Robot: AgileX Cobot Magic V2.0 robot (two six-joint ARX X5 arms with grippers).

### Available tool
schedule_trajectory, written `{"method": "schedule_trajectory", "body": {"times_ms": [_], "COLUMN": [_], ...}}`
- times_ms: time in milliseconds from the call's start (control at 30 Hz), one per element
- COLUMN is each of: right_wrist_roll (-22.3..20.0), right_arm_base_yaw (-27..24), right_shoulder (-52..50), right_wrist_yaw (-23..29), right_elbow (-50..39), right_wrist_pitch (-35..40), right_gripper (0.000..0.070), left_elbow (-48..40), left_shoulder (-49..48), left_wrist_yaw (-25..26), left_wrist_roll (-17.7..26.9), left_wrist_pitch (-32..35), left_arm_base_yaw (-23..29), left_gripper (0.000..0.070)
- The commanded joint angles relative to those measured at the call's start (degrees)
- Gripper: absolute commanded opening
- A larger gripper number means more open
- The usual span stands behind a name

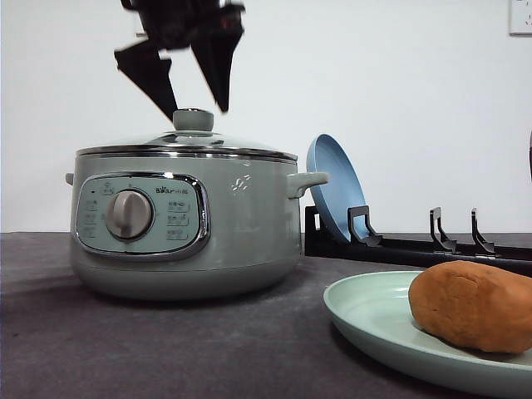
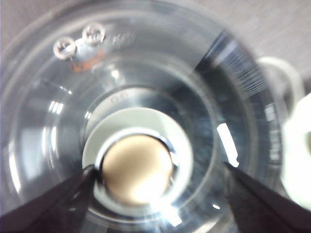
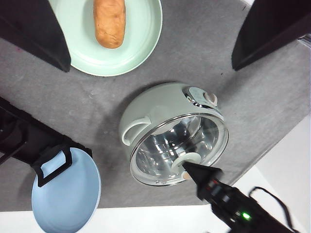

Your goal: Transfer potato from steamer to green plate

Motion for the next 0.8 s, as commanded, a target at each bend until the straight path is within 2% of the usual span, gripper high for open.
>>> {"method": "schedule_trajectory", "body": {"times_ms": [0, 267, 400, 500, 767], "right_wrist_roll": [0.0, -0.35, -0.77, -0.98, -2.26], "right_arm_base_yaw": [0.31, 0.31, 0.31, 0.31, 0.31], "right_shoulder": [0.22, 0.22, 0.22, 0.22, 0.22], "right_wrist_yaw": [0.0, -0.02, -0.06, -0.07, -0.07], "right_elbow": [0.94, 0.92, 0.92, 0.92, 0.92], "right_wrist_pitch": [0.35, 0.32, 0.33, 0.33, 0.3], "right_gripper": [0.0685, 0.0685, 0.0686, 0.0685, 0.0685], "left_elbow": [1.22, 1.15, -1.08, -7.48, -34.35], "left_shoulder": [-1.76, -10.34, -16.29, -23.13, -47.37], "left_wrist_yaw": [0.26, 0.26, 0.26, 0.26, 0.26], "left_wrist_roll": [-1.2, -2.93, -2.82, -2.34, -0.8], "left_wrist_pitch": [-0.22, -4.26, -4.02, -0.66, 14.39], "left_arm_base_yaw": [-0.17, -0.25, -0.39, -0.39, -0.37], "left_gripper": [0.0567, 0.0566, 0.0565, 0.0564, 0.0561]}}
